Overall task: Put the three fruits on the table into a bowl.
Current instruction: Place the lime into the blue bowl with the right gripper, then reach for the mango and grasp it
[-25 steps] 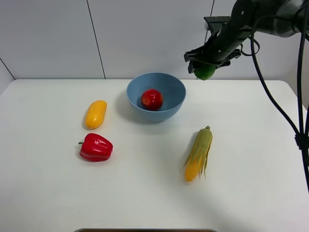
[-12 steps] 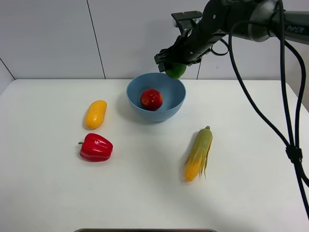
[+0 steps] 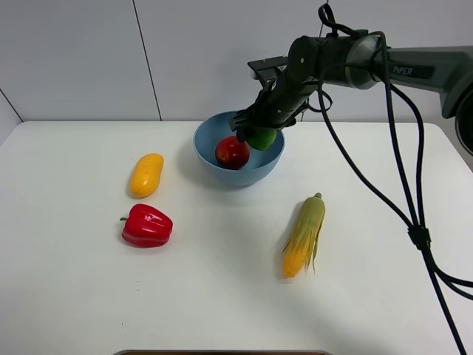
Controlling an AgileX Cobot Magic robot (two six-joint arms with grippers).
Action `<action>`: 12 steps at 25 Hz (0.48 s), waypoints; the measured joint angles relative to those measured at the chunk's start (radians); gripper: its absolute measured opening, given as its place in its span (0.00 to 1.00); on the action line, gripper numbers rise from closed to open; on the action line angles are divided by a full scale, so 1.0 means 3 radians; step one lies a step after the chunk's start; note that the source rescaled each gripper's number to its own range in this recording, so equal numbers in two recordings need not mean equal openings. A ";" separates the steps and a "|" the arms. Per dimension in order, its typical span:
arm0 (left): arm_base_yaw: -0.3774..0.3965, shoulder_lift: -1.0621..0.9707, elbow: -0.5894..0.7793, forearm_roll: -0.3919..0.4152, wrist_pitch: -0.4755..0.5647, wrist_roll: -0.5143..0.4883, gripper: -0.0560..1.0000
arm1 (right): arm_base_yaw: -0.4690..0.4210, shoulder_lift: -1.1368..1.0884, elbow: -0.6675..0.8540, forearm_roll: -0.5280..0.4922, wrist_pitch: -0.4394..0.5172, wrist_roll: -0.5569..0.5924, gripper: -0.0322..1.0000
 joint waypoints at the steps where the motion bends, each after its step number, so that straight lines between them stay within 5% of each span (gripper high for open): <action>1: 0.0000 0.0000 0.0000 0.0000 0.0000 0.0000 1.00 | 0.0000 0.0003 0.0000 0.0000 -0.0003 0.0000 0.28; 4: 0.0000 0.0000 0.0000 0.0000 0.0000 0.0000 1.00 | 0.0003 0.0017 0.0000 0.0000 0.0005 0.0000 0.48; 12: 0.0000 0.0000 0.0000 0.0000 0.0000 0.0003 1.00 | 0.0003 -0.0018 0.0000 0.0010 0.0125 0.0000 0.52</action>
